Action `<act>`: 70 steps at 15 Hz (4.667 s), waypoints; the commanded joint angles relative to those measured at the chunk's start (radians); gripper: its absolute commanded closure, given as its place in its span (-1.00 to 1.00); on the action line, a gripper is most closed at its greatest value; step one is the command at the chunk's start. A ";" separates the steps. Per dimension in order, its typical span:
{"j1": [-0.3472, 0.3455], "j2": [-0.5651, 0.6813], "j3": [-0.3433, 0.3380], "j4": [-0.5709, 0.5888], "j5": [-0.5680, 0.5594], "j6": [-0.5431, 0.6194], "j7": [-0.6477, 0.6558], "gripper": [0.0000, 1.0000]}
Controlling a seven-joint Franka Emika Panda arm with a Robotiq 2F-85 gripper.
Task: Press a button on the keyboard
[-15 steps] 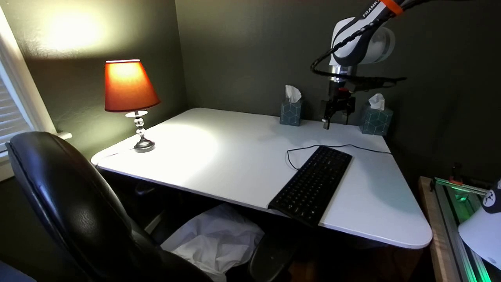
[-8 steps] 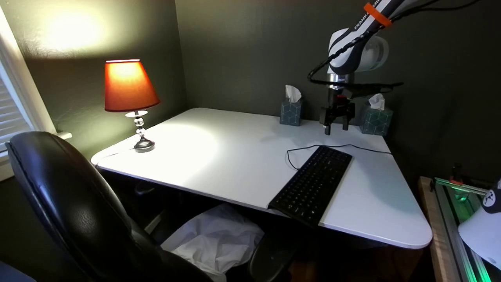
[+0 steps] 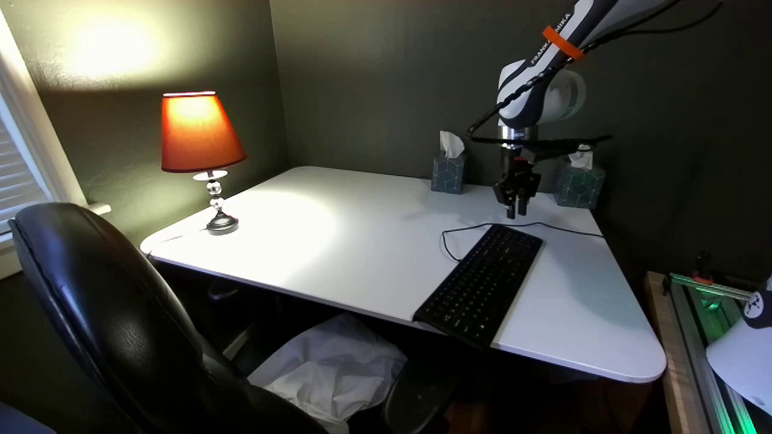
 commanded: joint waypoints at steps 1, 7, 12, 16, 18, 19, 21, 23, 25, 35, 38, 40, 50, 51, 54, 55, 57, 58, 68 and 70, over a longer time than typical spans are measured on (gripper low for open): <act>-0.008 0.057 -0.001 0.044 0.011 -0.006 0.000 0.86; -0.022 0.109 -0.008 0.081 0.004 -0.018 -0.004 1.00; -0.034 0.144 -0.017 0.104 -0.001 -0.034 -0.002 1.00; -0.039 0.166 -0.015 0.120 0.003 -0.047 -0.006 1.00; -0.041 0.175 -0.014 0.125 0.005 -0.052 -0.006 1.00; -0.041 0.179 -0.013 0.129 0.006 -0.058 -0.007 1.00; -0.041 0.187 -0.012 0.135 0.007 -0.068 -0.007 1.00; -0.041 0.195 -0.011 0.143 0.007 -0.077 -0.007 1.00; -0.042 0.197 -0.009 0.148 0.011 -0.087 -0.007 1.00; -0.043 0.224 0.000 0.192 0.013 -0.145 -0.011 1.00; -0.044 0.235 0.002 0.203 0.014 -0.151 -0.011 1.00; -0.043 0.242 0.003 0.211 0.012 -0.160 -0.010 1.00; -0.046 0.270 0.009 0.237 0.015 -0.172 -0.013 1.00; -0.046 0.273 0.009 0.239 0.015 -0.173 -0.013 1.00; -0.046 0.282 0.010 0.248 0.014 -0.179 -0.014 1.00; -0.046 0.284 0.010 0.250 0.014 -0.181 -0.014 1.00; -0.046 0.288 0.011 0.254 0.014 -0.187 -0.014 1.00; -0.046 0.290 0.011 0.256 0.014 -0.192 -0.012 1.00; -0.047 0.322 0.012 0.295 0.015 -0.223 -0.005 1.00; -0.047 0.329 0.012 0.303 0.015 -0.227 -0.004 1.00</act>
